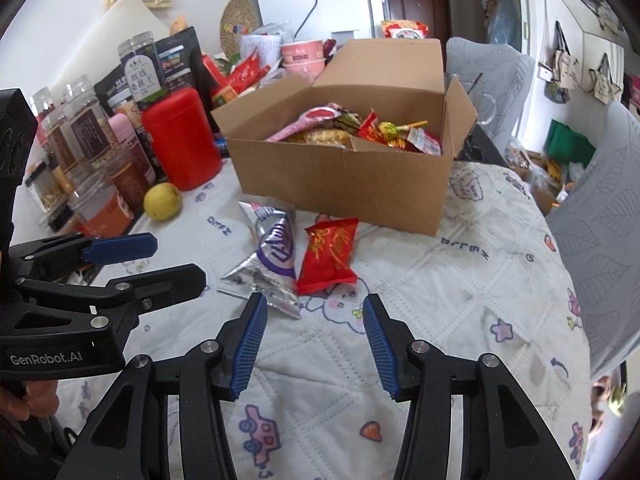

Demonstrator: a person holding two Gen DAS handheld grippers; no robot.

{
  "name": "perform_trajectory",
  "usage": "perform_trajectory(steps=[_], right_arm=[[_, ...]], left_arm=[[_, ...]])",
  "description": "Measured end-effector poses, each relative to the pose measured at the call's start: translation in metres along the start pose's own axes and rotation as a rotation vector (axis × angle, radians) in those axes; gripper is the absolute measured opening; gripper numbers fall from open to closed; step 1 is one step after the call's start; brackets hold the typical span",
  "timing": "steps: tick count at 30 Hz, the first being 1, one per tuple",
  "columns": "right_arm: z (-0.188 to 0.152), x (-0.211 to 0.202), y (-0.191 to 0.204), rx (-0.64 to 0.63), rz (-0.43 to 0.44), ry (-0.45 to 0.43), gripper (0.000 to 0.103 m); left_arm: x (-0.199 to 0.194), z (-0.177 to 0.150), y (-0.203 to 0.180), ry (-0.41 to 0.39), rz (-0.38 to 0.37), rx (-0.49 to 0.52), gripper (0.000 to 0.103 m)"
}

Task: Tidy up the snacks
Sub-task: 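Withdraw both tools from the box toward the silver bag and red packet, then grasp the silver GOZKH bag with the left tool while the right tool grasps the red packet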

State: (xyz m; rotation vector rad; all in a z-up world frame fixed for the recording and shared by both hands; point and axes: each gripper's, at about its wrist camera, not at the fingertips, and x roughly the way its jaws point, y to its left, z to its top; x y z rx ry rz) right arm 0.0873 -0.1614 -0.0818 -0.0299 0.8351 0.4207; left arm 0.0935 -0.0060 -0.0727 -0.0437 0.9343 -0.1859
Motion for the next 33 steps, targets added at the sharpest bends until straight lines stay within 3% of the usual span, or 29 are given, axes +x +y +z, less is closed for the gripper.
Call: perform_trajectory(steps=[12, 16, 25, 26, 27, 28, 33], right_arm=[[0.019, 0.051, -0.019, -0.011, -0.020, 0.084, 0.050], [0.028, 0.067, -0.021, -0.024, -0.008, 0.104, 0.050], [0.037, 0.097, -0.016, -0.028, 0.055, 0.142, 0.053], [0.038, 0.098, -0.016, -0.032, 0.054, 0.140, 0.051], [0.037, 0.099, -0.016, -0.035, 0.051, 0.136, 0.040], [0.038, 0.099, -0.016, -0.037, 0.057, 0.135, 0.037], [0.037, 0.094, -0.018, -0.044, 0.049, 0.116, 0.033]], left_arm=[[0.046, 0.018, 0.013, 0.074, 0.032, -0.027, 0.069], [0.051, 0.021, 0.019, 0.084, -0.009, -0.051, 0.069], [0.048, 0.025, 0.027, 0.073, -0.013, -0.083, 0.069], [0.048, 0.026, 0.028, 0.072, -0.020, -0.092, 0.069], [0.049, 0.026, 0.029, 0.074, -0.027, -0.101, 0.069], [0.051, 0.027, 0.029, 0.080, -0.033, -0.108, 0.069], [0.062, 0.029, 0.028, 0.097, -0.070, -0.142, 0.069]])
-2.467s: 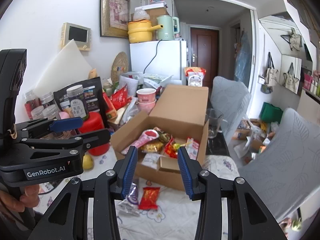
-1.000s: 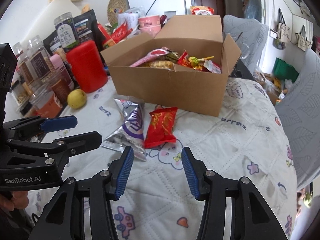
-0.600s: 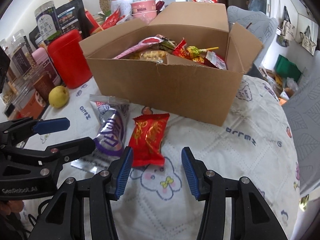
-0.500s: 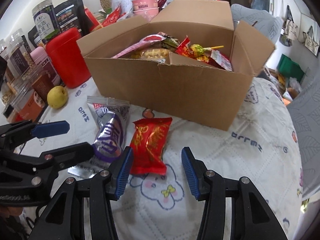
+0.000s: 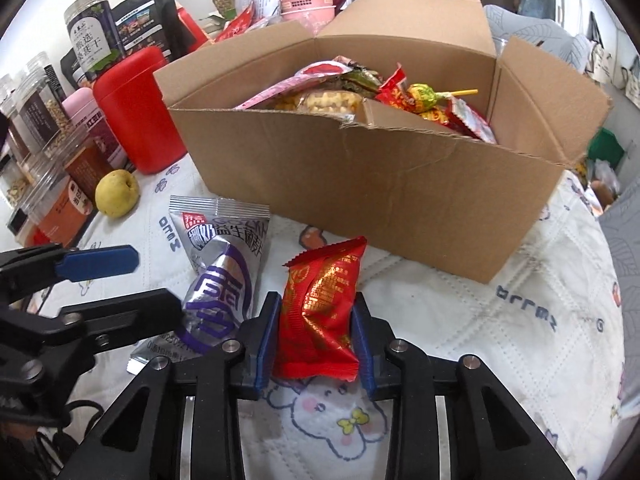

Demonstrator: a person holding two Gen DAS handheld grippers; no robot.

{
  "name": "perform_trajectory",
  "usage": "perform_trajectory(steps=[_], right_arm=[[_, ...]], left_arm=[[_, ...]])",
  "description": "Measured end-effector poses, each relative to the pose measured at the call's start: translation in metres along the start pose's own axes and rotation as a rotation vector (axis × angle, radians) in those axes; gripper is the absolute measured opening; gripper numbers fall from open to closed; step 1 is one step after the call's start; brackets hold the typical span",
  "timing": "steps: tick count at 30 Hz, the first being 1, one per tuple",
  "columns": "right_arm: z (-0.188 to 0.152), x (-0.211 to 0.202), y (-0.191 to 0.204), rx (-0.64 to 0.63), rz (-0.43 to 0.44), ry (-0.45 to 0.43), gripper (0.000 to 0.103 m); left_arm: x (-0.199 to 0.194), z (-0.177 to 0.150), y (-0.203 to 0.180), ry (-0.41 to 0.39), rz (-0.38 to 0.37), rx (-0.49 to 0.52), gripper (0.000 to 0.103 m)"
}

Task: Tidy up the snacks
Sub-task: 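Grasp the silver GOZKH bag with the left tool while the right tool grasps the red packet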

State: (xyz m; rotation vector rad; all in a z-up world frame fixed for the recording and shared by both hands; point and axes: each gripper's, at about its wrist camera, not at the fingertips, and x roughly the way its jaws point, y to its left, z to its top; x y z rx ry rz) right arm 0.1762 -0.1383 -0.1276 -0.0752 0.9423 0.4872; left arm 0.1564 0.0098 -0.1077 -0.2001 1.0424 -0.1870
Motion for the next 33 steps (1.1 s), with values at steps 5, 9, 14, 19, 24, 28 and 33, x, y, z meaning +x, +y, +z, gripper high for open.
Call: perform_trajectory(steps=[5, 9, 14, 19, 24, 28, 33], right_arm=[[-0.004, -0.013, -0.013, 0.033, -0.027, -0.020, 0.033], [-0.010, -0.024, -0.020, 0.052, -0.048, -0.031, 0.033], [-0.018, -0.031, -0.029, 0.084, -0.062, -0.032, 0.033], [-0.026, -0.035, -0.034, 0.113, -0.060, -0.027, 0.033], [-0.035, -0.046, -0.033, 0.120, -0.059, -0.045, 0.033], [-0.041, -0.054, -0.031, 0.121, -0.050, -0.057, 0.033], [-0.050, -0.064, -0.027, 0.127, -0.038, -0.070, 0.033]], left_arm=[[0.012, 0.005, -0.011, 0.019, -0.002, 0.019, 0.069], [0.028, 0.008, -0.017, 0.051, -0.005, 0.019, 0.069], [0.049, 0.012, -0.018, 0.064, -0.015, 0.003, 0.069], [0.052, 0.015, -0.026, 0.033, 0.074, 0.047, 0.050], [0.045, 0.010, -0.027, 0.033, 0.043, 0.054, 0.047], [0.027, -0.003, -0.035, 0.023, 0.024, 0.095, 0.047], [0.007, -0.021, -0.042, 0.031, 0.001, 0.129, 0.047]])
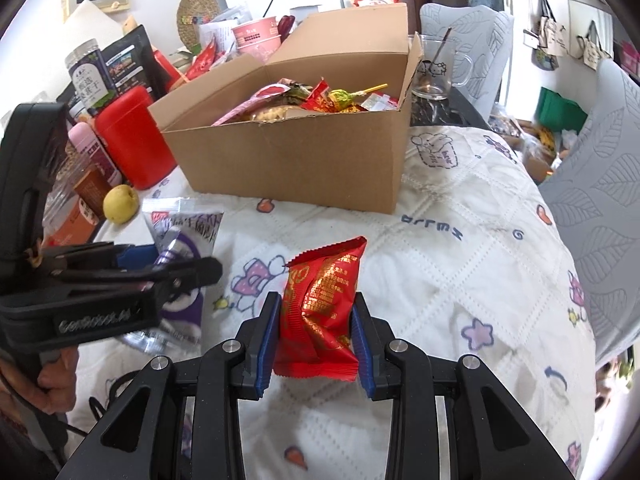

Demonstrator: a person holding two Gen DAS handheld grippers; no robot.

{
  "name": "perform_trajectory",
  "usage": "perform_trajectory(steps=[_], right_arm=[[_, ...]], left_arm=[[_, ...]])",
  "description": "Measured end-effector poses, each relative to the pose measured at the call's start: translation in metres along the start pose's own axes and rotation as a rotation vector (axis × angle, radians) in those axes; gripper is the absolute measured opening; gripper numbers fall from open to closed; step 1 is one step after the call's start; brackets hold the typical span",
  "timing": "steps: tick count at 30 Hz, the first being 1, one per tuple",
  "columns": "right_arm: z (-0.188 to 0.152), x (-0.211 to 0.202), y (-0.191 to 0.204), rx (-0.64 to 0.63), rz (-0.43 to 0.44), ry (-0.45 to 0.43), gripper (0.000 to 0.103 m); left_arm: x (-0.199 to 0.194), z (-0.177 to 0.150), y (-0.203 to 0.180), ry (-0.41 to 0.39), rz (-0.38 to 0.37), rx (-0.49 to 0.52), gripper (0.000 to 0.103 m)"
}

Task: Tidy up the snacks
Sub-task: 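Grasp the silver GOZKH bag with the left tool while the right tool grasps the red packet, then lift and carry the silver bag and red packet over the box with both tools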

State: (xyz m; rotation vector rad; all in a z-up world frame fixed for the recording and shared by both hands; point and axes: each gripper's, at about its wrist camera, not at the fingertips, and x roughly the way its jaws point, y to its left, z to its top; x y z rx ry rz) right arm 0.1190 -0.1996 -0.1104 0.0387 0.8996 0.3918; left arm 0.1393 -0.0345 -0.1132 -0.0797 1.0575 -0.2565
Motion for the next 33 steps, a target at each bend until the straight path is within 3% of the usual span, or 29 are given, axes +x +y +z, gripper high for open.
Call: perform_trajectory(steps=[6, 14, 21, 23, 33], right_arm=[[-0.015, -0.011, 0.005, -0.003, 0.023, 0.007, 0.033], [-0.031, -0.007, 0.011, -0.017, 0.033, 0.047, 0.033], [-0.029, -0.001, 0.014, -0.028, 0.032, 0.059, 0.035], [-0.029, 0.001, 0.013, -0.025, 0.036, 0.059, 0.035], [-0.024, -0.014, 0.010, 0.012, 0.079, 0.008, 0.034]], left_arm=[[-0.017, -0.023, -0.008, 0.021, -0.020, 0.036, 0.047], [0.004, -0.038, -0.005, 0.087, -0.009, 0.024, 0.047], [0.008, -0.036, -0.018, 0.038, 0.080, 0.080, 0.047], [0.005, -0.035, -0.016, 0.032, 0.066, 0.057, 0.040], [-0.037, -0.025, -0.013, -0.063, 0.040, 0.050, 0.038]])
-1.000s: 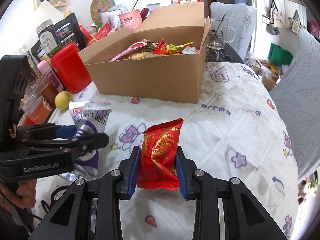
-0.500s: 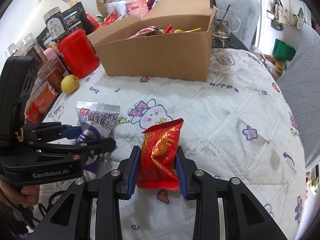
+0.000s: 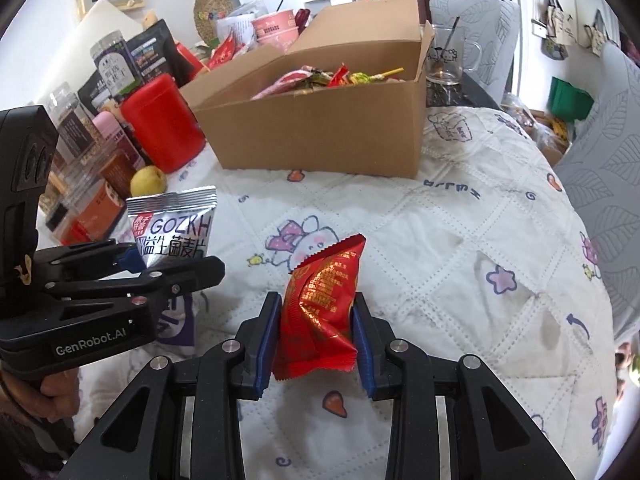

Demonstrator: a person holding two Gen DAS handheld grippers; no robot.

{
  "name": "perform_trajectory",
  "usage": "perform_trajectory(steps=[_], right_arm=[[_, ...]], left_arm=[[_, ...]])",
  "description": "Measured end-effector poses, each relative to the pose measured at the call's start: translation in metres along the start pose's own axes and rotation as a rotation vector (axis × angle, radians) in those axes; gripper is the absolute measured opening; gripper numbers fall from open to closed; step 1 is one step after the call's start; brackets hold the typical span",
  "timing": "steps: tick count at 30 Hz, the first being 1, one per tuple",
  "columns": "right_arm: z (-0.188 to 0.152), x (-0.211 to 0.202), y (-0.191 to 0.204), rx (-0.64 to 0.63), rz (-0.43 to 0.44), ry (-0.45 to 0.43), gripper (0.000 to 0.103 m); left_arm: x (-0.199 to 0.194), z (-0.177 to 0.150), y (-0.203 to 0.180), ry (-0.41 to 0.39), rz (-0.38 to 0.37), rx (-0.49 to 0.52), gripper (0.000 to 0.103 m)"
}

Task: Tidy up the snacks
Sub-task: 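Lift and carry the silver bag and red packet over the box with both tools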

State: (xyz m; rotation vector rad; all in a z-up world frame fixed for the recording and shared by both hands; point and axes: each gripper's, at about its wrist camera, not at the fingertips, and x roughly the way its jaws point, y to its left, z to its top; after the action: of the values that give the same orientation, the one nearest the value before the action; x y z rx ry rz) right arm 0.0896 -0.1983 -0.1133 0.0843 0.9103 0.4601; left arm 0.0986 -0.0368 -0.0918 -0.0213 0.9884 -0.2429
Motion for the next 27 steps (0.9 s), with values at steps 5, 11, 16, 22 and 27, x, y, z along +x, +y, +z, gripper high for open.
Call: perform_trajectory(steps=[5, 11, 16, 22, 27], right_arm=[[0.006, -0.018, 0.003, 0.000, 0.023, -0.051, 0.034], [0.019, -0.043, 0.008, -0.016, 0.039, -0.118, 0.034], [0.036, -0.064, 0.013, -0.049, 0.037, -0.180, 0.034], [0.061, -0.082, 0.021, -0.093, 0.045, -0.242, 0.034], [0.083, -0.091, 0.023, -0.113, 0.064, -0.276, 0.034]], left_arm=[[-0.022, 0.010, -0.004, -0.055, -0.025, 0.002, 0.038], [-0.044, 0.026, -0.018, -0.138, -0.046, 0.020, 0.038], [-0.062, 0.041, -0.019, -0.196, -0.071, 0.023, 0.038], [-0.083, 0.064, -0.019, -0.284, -0.084, 0.039, 0.038], [-0.094, 0.086, -0.013, -0.346, -0.077, 0.039, 0.038]])
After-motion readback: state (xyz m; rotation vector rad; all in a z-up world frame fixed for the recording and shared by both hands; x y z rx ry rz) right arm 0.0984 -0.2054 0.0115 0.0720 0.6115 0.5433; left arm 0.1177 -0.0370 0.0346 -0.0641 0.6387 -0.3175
